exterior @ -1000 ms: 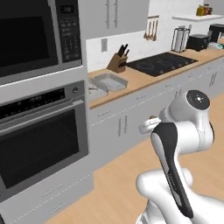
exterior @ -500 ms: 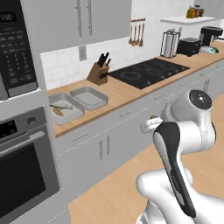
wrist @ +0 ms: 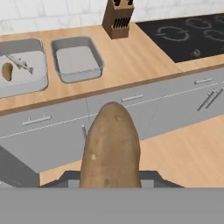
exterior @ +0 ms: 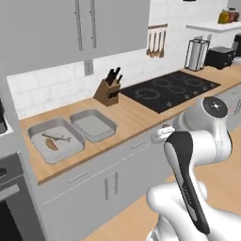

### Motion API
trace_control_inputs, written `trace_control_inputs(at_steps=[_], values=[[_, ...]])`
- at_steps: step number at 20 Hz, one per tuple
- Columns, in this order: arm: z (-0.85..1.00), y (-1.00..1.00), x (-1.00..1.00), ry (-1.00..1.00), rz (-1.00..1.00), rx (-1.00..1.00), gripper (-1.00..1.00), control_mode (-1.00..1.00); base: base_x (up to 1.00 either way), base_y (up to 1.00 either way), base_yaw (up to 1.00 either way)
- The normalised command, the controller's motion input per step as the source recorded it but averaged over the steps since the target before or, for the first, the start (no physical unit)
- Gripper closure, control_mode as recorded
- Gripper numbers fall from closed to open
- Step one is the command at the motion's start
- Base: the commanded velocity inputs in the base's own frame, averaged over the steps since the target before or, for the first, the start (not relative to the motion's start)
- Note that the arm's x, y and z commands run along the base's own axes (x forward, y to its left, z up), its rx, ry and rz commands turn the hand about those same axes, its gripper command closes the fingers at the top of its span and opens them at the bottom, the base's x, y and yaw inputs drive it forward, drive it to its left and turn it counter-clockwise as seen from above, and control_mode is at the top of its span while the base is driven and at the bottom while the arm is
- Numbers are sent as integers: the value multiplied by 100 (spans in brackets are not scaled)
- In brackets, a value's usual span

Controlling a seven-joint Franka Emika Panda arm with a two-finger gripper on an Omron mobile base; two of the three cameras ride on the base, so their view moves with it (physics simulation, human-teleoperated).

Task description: Place one sweet potato and one fish in each tupperware on the nearby counter, to pack two identical lunches.

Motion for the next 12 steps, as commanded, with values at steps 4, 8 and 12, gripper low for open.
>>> trace_control_inputs(at_steps=[4, 8, 12], values=[[0, 0, 0, 0, 0, 0, 100, 100, 94, -21, 34], [0, 0, 0, 0, 0, 0, 100, 100, 70, 11, 44], [-13, 0, 50, 0, 4, 0, 100, -100, 50, 10, 15]])
